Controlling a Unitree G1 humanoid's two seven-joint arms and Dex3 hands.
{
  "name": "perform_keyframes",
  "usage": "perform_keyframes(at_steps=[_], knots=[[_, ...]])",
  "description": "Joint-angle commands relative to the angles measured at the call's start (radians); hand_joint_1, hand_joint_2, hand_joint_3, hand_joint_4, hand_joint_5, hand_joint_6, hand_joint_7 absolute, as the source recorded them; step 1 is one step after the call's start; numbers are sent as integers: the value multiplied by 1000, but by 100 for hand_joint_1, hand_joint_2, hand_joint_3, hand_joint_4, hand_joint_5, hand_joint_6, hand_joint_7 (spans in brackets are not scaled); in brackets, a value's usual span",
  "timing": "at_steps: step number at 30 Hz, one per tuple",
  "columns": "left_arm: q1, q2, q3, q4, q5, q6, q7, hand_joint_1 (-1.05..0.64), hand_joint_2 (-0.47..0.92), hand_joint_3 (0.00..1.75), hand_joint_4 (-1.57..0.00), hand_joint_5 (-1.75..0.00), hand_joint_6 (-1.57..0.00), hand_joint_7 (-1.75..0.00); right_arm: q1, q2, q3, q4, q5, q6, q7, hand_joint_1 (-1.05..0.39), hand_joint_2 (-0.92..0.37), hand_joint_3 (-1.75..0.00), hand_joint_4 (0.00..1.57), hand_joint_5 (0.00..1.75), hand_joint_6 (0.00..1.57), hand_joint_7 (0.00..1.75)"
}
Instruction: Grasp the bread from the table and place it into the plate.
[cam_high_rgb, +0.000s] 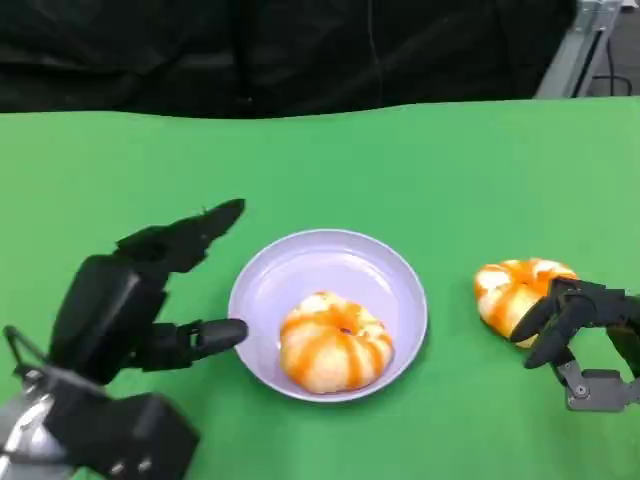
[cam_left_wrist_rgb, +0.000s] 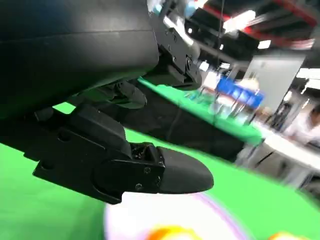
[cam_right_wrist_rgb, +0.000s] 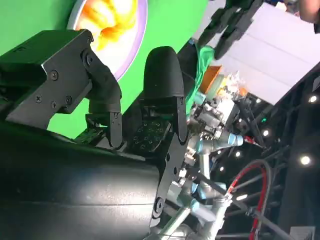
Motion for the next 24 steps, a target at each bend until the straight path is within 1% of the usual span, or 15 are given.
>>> perform_keyframes(at_steps=[1, 3, 4, 6, 7, 8, 9, 11, 16, 24], knots=[[59, 22, 36, -15, -35, -29, -19, -71, 92, 33, -57, -2, -46, -1, 0, -14, 3, -3, 25, -2, 12, 22, -52, -111, 102, 122, 104, 98], [76, 13, 46, -23, -58, -38, -31, -70, 92, 32, -58, -2, -47, -1, -1, -14, 6, -1, 34, -2, 20, 21, -53, -108, 101, 122, 104, 98], [84, 8, 50, -27, -74, -43, -39, -67, 92, 27, -60, -2, -48, -1, -1, -14, 6, 1, 38, -2, 24, 22, -53, -108, 101, 123, 104, 97], [91, 2, 56, -31, -91, -48, -51, -65, 92, 24, -61, -2, -48, -1, -2, -13, 5, 3, 42, -3, 29, 22, -52, -109, 101, 123, 104, 97], [107, -12, 57, -33, -150, -66, -78, -65, 92, 23, -61, -2, -48, -1, 0, -14, 3, 0, 40, -1, 27, 22, -52, -109, 101, 123, 104, 97], [120, -23, 59, -36, -196, -80, -101, -59, 92, 17, -63, -2, -50, -1, 2, -14, 2, -2, 39, 0, 26, 22, -52, -110, 101, 123, 104, 97], [134, -36, 61, -34, -247, -105, -123, -56, 92, 14, -64, -2, -50, -1, 4, -14, 0, -4, 36, 2, 23, 22, -52, -110, 101, 123, 104, 97], [147, -50, 68, -30, -297, -134, -155, -55, 92, 11, -66, -2, -52, -2, 5, -14, -2, -6, 33, 4, 20, 22, -53, -110, 101, 122, 104, 97], [170, -84, 85, -30, -419, -172, -249, -52, 92, 10, -67, -2, -54, -2, 1, -15, 1, 1, 38, -1, 29, 22, -54, -108, 102, 122, 105, 96], [223, -125, 109, -56, -546, -166, -383, -55, 92, 11, -71, -3, -55, -2, 8, -21, 0, -6, 45, 5, 35, 21, -55, -105, 101, 122, 105, 95]])
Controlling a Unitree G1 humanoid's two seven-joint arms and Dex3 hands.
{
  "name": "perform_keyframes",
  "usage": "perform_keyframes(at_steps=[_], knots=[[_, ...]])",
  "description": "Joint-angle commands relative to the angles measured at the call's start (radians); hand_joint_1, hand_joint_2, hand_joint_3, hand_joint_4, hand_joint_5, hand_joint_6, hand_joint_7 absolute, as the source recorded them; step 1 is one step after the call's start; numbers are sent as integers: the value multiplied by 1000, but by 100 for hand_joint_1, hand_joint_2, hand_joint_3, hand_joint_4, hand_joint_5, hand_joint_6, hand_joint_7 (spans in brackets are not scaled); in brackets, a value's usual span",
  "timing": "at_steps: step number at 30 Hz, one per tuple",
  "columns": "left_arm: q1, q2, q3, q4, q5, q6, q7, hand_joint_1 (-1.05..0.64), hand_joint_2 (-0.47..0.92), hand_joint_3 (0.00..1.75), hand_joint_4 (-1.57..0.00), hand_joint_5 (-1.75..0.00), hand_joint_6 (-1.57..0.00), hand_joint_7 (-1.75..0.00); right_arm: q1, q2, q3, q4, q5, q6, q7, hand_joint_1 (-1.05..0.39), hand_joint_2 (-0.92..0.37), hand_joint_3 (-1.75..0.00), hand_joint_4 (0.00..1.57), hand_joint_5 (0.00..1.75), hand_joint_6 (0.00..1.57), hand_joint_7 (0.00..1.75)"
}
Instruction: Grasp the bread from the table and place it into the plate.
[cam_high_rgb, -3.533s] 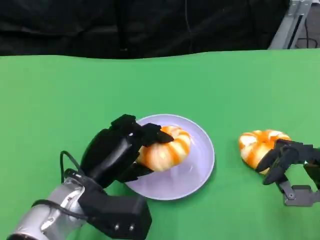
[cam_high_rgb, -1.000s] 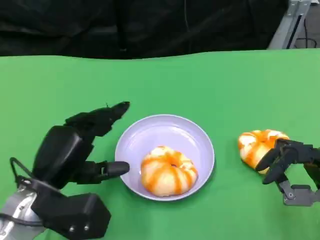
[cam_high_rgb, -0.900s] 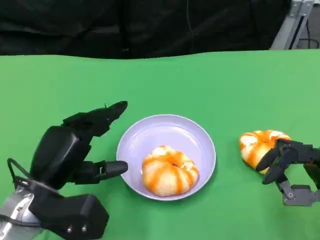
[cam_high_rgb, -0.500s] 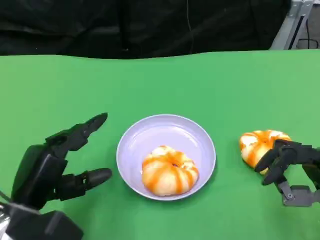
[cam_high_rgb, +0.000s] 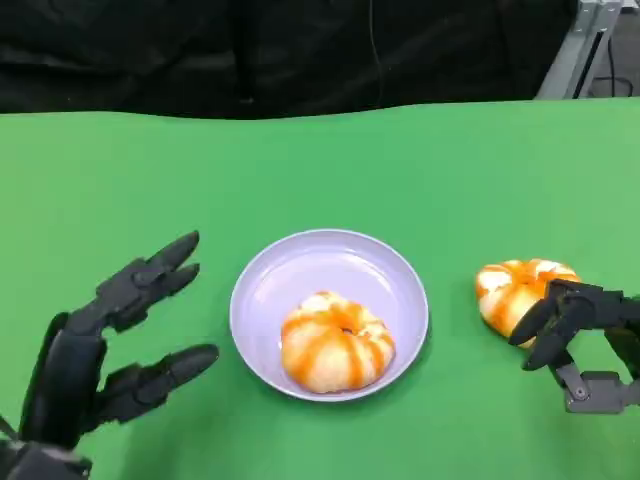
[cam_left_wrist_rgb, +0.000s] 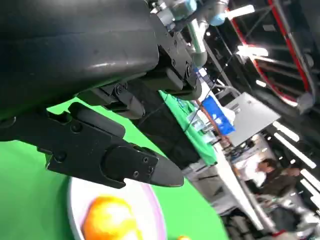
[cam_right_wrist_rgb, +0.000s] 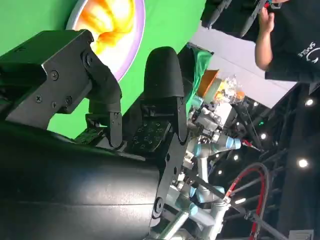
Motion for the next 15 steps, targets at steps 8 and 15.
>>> perform_keyframes(at_steps=[8, 15], knots=[[73, -34, 48, -25, -85, -10, -134, -54, 92, 14, -73, -2, -57, -2, 11, -21, -7, -10, 24, 10, 12, 20, -54, -107, 100, 122, 104, 95], [109, -52, 81, -30, -80, 6, -152, -51, 92, 15, -75, -2, -59, -2, 7, -22, -11, 1, 26, 1, 19, 20, -54, -106, 100, 121, 104, 94]])
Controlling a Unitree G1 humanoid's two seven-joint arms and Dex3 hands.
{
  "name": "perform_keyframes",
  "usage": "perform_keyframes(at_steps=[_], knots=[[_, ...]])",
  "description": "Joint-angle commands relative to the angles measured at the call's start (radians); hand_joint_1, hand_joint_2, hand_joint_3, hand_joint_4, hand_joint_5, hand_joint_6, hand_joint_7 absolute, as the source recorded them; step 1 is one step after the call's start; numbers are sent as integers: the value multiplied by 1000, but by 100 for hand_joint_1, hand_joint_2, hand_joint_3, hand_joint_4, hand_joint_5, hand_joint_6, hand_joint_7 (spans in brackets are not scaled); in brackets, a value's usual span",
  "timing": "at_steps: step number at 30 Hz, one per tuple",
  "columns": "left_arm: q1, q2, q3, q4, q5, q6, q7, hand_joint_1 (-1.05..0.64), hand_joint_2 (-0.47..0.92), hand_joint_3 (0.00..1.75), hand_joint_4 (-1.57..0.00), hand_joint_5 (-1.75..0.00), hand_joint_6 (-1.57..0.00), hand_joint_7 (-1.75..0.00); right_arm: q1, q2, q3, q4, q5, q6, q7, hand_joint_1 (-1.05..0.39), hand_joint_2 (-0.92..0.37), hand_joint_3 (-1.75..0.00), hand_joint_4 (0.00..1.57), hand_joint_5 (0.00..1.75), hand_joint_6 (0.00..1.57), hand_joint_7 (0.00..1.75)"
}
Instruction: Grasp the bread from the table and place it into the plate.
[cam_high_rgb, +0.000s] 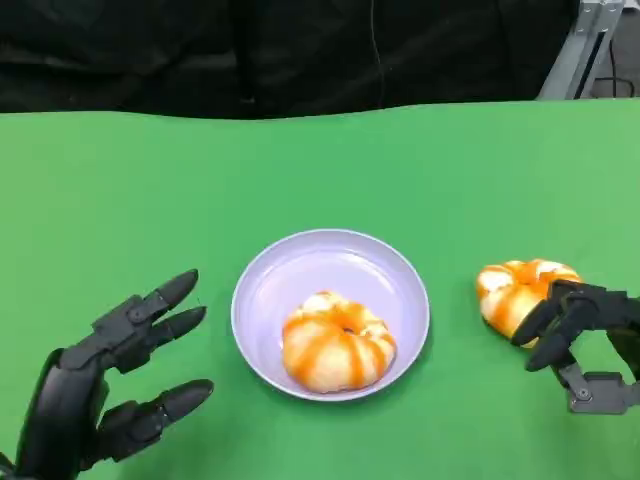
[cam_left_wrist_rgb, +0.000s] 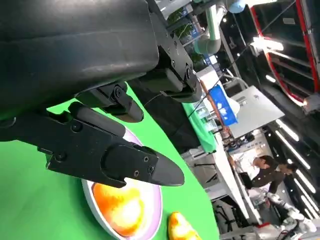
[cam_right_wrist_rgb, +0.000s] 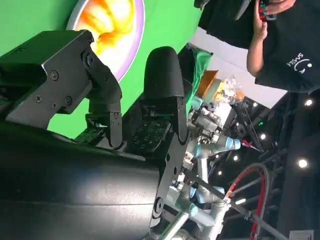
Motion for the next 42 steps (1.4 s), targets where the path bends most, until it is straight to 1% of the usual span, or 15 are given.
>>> perform_keyframes(at_steps=[1, 11, 13, 15, 17, 19, 21, 22, 25, 32, 33, 34, 35, 40, 42], knots=[[37, -5, 37, -12, 13, 8, 1, -51, 92, 15, -76, -2, -59, -2, 6, -20, -7, 1, 14, -1, 4, 20, -54, -106, 100, 121, 104, 94], [29, -34, 72, 13, 33, -21, 10, -43, 92, 15, -78, -2, -62, -2, 6, -19, -10, -1, 10, 4, 0, 20, -56, -103, 100, 121, 105, 93], [13, -55, 90, 40, 32, -54, 26, -19, 92, 26, -100, -9, -88, -6, 4, -21, -15, 5, 2, -2, -5, 18, -55, -102, 101, 121, 105, 93], [1, -79, 111, 54, 40, -72, 48, -12, 92, 32, -111, -14, -102, -10, 7, -19, -13, -4, 11, 11, -2, 19, -55, -102, 101, 120, 105, 94], [-8, -94, 125, 65, 47, -84, 60, -9, 92, 34, -115, -17, -107, -11, 9, -18, -12, -9, 16, 18, 1, 19, -56, -103, 101, 120, 105, 94], [-16, -104, 136, 73, 52, -87, 69, -8, 92, 40, -93, -73, -114, -13, 8, -18, -11, -9, 19, 19, 5, 20, -56, -103, 101, 120, 105, 94], [-20, -112, 150, 78, 70, -86, 86, -7, 92, 42, -82, -101, -116, -15, 6, -18, -12, -9, 15, 18, 3, 20, -56, -104, 101, 120, 105, 94], [-23, -114, 154, 81, 76, -86, 92, -7, 92, 44, -77, -114, -116, -17, 5, -18, -14, -7, 11, 14, 0, 20, -55, -104, 101, 120, 105, 94], [-25, -118, 161, 83, 85, -83, 97, -6, 92, 46, -72, -127, -115, -22, 3, -18, -15, -3, 9, 10, -1, 21, -53, -107, 102, 120, 105, 94], [-26, -117, 165, 83, 107, -85, 101, -6, 92, 46, -71, -132, -113, -26, 4, -18, -14, -7, 11, 15, 0, 22, -50, -111, 102, 120, 105, 94], [-27, -114, 166, 84, 117, -87, 103, -7, 92, 46, -69, -138, -109, -36, 4, -17, -15, -8, 7, 15, -3, 21, -51, -111, 102, 120, 105, 95], [-28, -113, 166, 85, 125, -89, 105, -7, 92, 46, -67, -143, -97, -60, 4, -17, -15, -9, 4, 14, -5, 20, -51, -111, 102, 120, 106, 95], [-28, -112, 167, 85, 130, -90, 107, -7, 92, 46, -67, -144, -93, -69, 4, -17, -15, -9, 3, 14, -6, 20, -51, -111, 102, 120, 106, 95], [-29, -110, 169, 87, 147, -93, 118, -9, 92, 45, -66, -147, -86, -82, 5, -17, -14, -10, 6, 16, -5, 20, -53, -109, 102, 121, 105, 95], [-29, -106, 170, 89, 154, -99, 118, -14, 92, 45, -64, -156, -79, -101, 7, -15, -13, -12, 13, 20, -2, 21, -54, -107, 101, 120, 105, 95]])
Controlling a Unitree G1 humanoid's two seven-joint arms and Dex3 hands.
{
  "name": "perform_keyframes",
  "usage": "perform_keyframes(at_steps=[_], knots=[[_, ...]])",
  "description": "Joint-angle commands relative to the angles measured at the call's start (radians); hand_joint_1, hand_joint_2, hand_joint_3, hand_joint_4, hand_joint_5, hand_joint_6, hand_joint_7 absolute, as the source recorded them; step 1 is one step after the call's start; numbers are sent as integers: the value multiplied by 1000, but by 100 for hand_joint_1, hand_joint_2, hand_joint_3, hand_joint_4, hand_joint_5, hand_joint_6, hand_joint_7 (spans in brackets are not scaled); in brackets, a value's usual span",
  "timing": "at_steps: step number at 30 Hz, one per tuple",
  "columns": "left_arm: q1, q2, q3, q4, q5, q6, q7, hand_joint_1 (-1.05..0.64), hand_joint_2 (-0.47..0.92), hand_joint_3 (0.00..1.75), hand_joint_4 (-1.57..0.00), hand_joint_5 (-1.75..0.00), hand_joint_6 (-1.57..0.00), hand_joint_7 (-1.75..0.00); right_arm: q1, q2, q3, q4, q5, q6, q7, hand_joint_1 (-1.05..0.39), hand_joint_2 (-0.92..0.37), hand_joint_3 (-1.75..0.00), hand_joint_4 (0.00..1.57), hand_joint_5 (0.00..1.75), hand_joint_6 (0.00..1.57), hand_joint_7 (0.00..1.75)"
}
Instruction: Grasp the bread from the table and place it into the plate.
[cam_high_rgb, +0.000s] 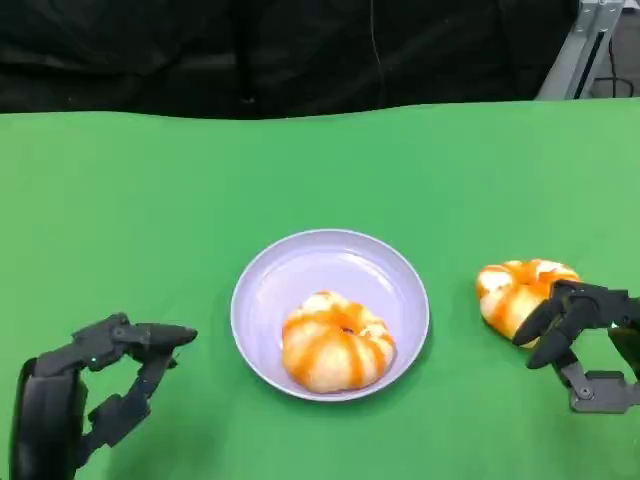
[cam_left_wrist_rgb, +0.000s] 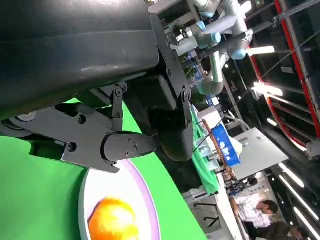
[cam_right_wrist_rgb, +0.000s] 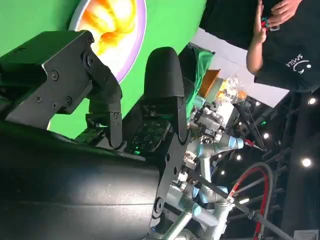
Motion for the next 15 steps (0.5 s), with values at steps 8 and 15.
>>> perform_keyframes(at_steps=[8, 15], knots=[[-11, 22, 15, 20, 24, -34, 18, -17, 92, 44, -63, -165, -74, -117, 7, -16, -9, -14, -2, 2, -13, 20, -55, -105, 102, 119, 105, 94], [-12, 22, 14, 22, 24, -35, 19, -17, 92, 44, -63, -165, -73, -118, 7, -17, -8, -14, -3, 2, -15, 20, -55, -104, 102, 119, 106, 93]])
